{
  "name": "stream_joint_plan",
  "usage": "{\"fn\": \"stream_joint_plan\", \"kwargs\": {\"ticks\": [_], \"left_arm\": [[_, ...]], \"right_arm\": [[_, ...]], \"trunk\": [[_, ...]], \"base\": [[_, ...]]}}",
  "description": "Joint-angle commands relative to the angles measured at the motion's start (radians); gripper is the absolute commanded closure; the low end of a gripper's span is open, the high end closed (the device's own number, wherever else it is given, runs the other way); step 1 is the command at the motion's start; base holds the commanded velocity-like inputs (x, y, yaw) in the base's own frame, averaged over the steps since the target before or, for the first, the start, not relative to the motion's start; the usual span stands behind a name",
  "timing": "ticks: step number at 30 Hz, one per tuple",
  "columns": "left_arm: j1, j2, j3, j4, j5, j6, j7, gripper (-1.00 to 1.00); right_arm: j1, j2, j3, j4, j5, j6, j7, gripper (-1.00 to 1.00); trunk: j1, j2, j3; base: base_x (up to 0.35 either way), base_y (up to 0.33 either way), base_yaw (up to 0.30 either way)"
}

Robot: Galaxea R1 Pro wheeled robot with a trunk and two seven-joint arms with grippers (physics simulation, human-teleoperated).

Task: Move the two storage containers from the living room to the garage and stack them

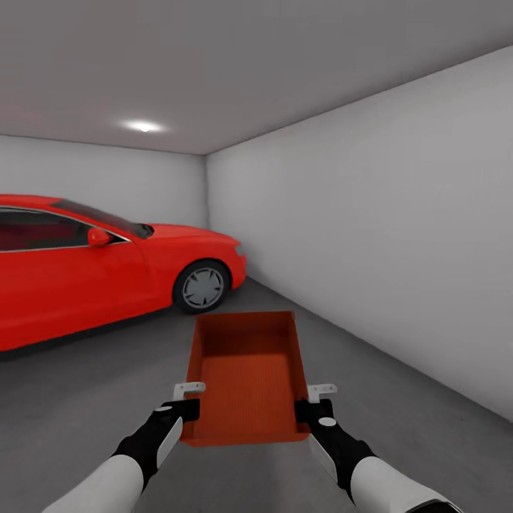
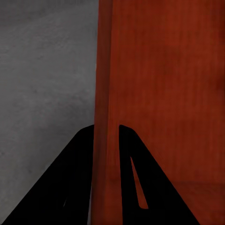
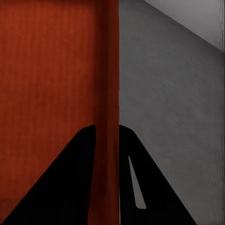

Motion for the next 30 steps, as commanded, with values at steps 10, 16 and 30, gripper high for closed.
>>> {"fn": "stream_joint_plan", "kwargs": {"ticks": [10,16,30], "left_arm": [[0.001,0.017,-0.001,-0.001,-0.009,0.008,0.015,1.00],[0.001,0.017,-0.001,-0.001,-0.009,0.008,0.015,1.00],[0.001,0.017,-0.001,-0.001,-0.009,0.009,0.015,1.00]], "right_arm": [[-0.002,-0.001,-0.030,-0.010,0.004,-0.006,-0.007,1.00],[-0.002,-0.001,-0.030,-0.009,0.004,-0.006,-0.008,1.00],[-0.002,-0.001,-0.030,-0.009,0.005,-0.006,-0.009,1.00]], "trunk": [[0.001,-0.001,-0.001],[0.001,-0.001,-0.001],[0.001,-0.001,-0.001]], "base": [[0.322,0.098,-0.287],[0.322,0.109,-0.287],[0.316,0.157,-0.287]]}}
